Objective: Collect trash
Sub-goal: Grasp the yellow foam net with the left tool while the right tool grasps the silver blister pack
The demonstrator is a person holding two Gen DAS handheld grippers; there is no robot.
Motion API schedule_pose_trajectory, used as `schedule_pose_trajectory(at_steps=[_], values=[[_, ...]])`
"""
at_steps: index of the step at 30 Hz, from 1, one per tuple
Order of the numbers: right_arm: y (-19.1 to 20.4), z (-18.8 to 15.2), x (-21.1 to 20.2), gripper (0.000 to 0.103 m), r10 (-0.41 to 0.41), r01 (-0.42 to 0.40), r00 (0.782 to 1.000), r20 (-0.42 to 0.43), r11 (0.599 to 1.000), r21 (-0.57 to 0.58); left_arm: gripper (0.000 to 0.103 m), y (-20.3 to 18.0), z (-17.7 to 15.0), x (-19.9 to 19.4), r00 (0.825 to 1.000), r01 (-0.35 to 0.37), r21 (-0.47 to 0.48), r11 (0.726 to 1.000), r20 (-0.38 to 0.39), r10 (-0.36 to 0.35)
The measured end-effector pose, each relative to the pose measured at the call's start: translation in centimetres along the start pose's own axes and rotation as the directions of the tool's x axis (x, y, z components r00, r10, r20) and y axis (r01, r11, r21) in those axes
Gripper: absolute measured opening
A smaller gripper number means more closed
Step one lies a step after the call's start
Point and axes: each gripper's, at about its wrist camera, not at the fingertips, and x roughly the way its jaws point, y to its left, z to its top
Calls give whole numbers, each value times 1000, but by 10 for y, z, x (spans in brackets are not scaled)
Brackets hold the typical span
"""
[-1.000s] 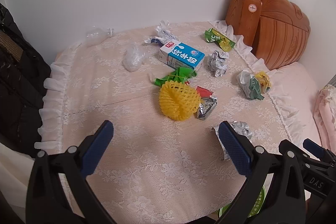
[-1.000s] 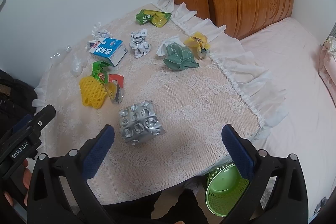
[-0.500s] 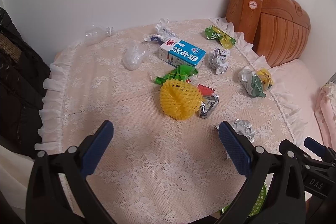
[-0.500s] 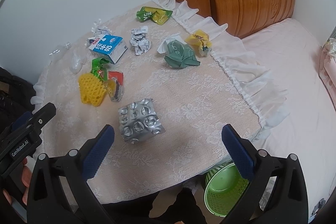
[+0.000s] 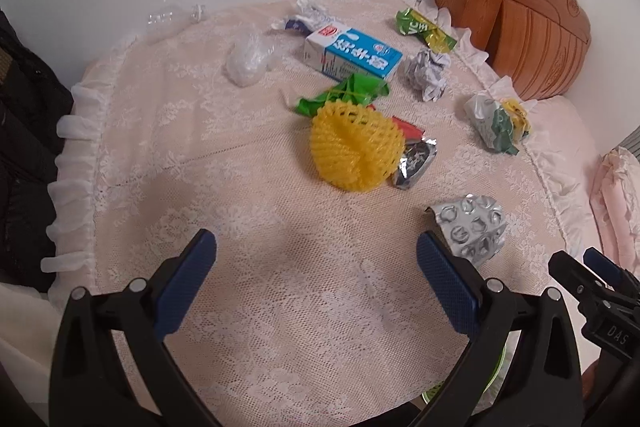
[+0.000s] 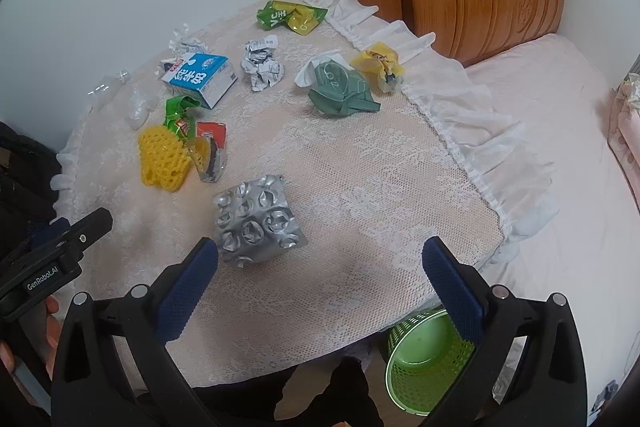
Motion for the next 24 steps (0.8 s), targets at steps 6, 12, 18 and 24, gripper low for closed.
schedule_pose_trajectory(at_steps=[6,12,18,24], values=[[-10,-16,18,101,13,-13,1000,-27,1000,22,96,-2,7,20,1000,1,60,998,1,-1],[-10,-26,27,101,-43,43,999,-26,999,-12,96,-30,38,63,1000,22,166,986,-11,-21],[-8,-29,23,101,-76,76,997,1,997,9,65,-38,56,98,997,67,217,974,-46,-58],[13,-26,32,101,-54,54,999,9,999,11,43,-19,51,87,990,142,226,964,-29,-140]])
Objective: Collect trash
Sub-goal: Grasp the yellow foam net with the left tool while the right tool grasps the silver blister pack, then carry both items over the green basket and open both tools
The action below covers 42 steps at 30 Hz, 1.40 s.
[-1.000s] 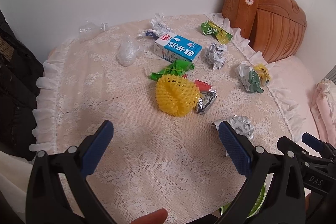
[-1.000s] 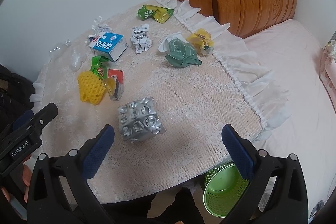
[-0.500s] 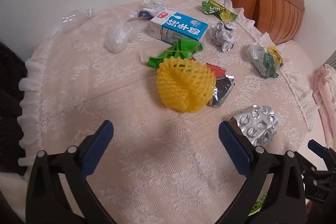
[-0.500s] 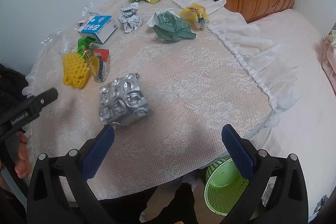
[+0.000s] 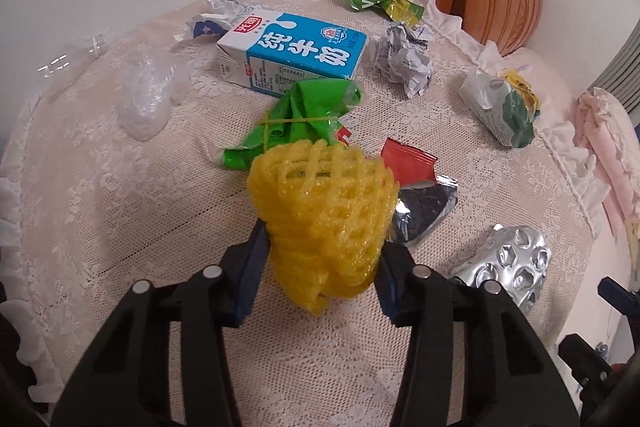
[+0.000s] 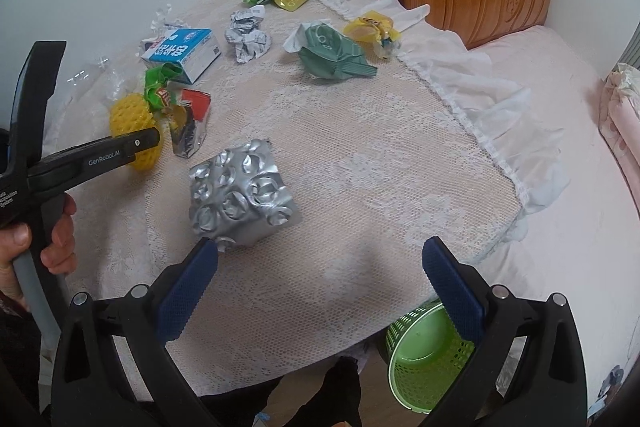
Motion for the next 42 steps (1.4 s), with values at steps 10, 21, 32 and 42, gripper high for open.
schedule_pose_trajectory(at_steps=[10,21,32,42], values=[[53,20,31,101,-32,27,999,-19,972,-233,34,14,-15,-39,996,-50,115,992,78,41],[60,44,56,75,25,-45,993,-115,983,-176,34,41,-38,-49,998,-31,86,996,58,26],[60,24,21,72,47,-51,997,-57,996,-75,34,24,-54,-60,998,18,163,987,59,-28],[-77,-65,-75,72,-4,-7,999,48,974,225,34,-100,-83,-93,986,134,398,908,40,-163]])
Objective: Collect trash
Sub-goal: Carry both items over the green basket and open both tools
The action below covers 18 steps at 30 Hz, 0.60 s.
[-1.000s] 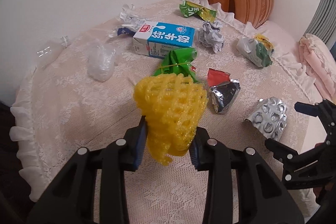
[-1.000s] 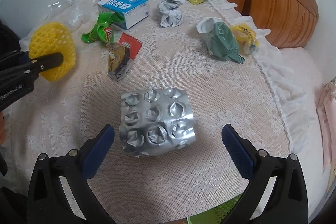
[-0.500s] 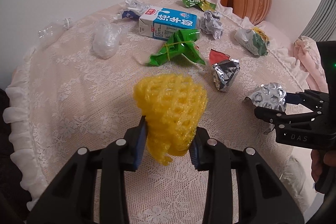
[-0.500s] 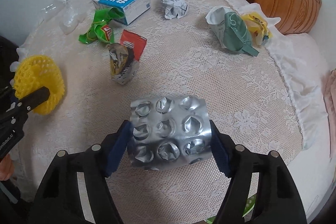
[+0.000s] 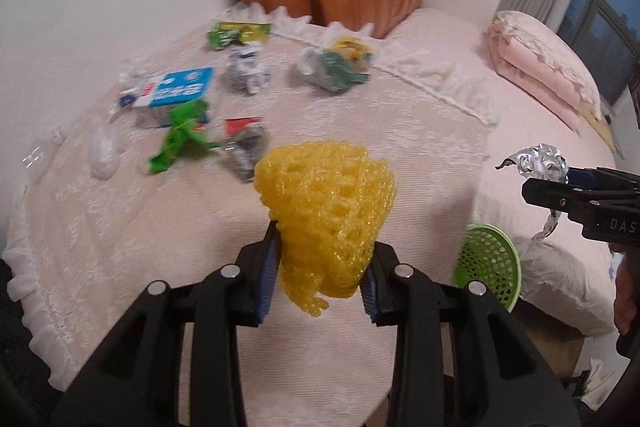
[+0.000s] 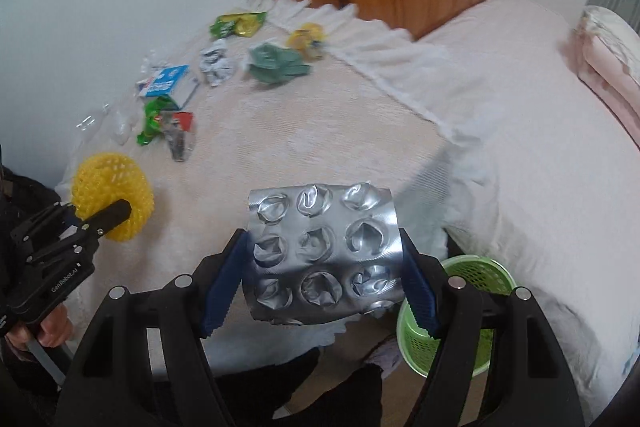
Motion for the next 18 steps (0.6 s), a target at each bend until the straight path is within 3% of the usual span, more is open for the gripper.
schedule_pose_trajectory(at_steps=[4,10,12,18], values=[[-85,-37,-23,72,-122,121,992,2,986,116,34,-93,7,22,988,148,123,981,-71,-140],[-186,-88,-49,72,-233,225,973,-4,935,272,34,-224,5,69,931,339,227,913,-224,-289],[-208,-99,-55,72,-243,232,970,0,927,295,34,-257,1,83,922,354,250,901,-252,-293],[-249,-118,-63,72,-227,215,974,-1,922,322,35,-319,-7,103,929,326,309,893,-277,-244]])
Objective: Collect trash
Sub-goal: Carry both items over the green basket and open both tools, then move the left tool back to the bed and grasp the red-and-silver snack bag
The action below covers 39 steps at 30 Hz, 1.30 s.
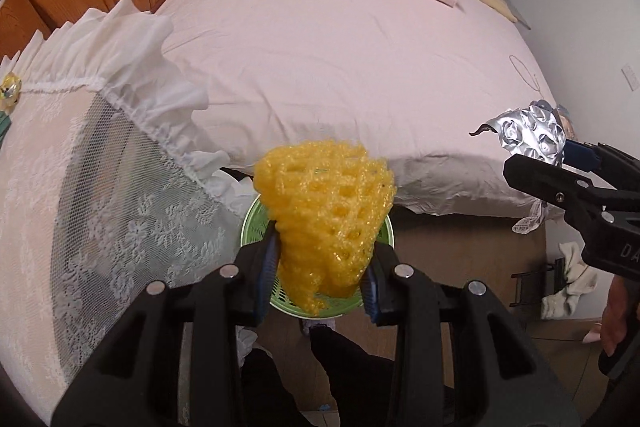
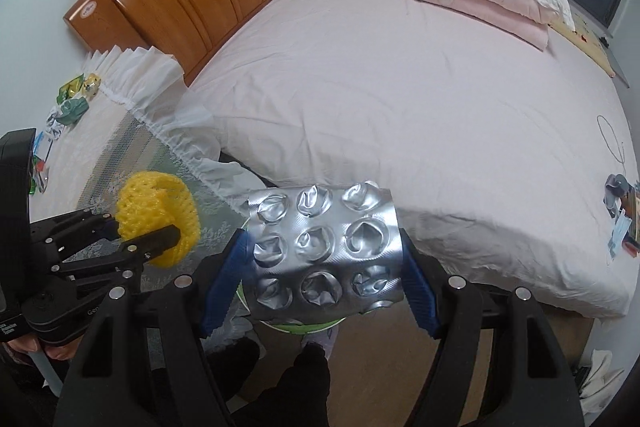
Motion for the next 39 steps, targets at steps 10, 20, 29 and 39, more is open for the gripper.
schedule_pose_trajectory(at_steps=[10,20,29,39], values=[[-14,3,16,73,39,-39,999,-23,999,-4,95,-13,7,-16,995,-72,17,997,69,70],[8,3,47,73,44,-50,995,-84,996,-71,95,14,-4,-50,989,-102,-59,993,103,108],[45,-4,72,101,-11,-7,989,-144,992,-125,95,70,-24,-90,965,-188,-214,959,143,221],[82,23,35,101,-34,33,999,-22,996,-80,95,138,-57,-147,920,-252,-348,903,201,335]])
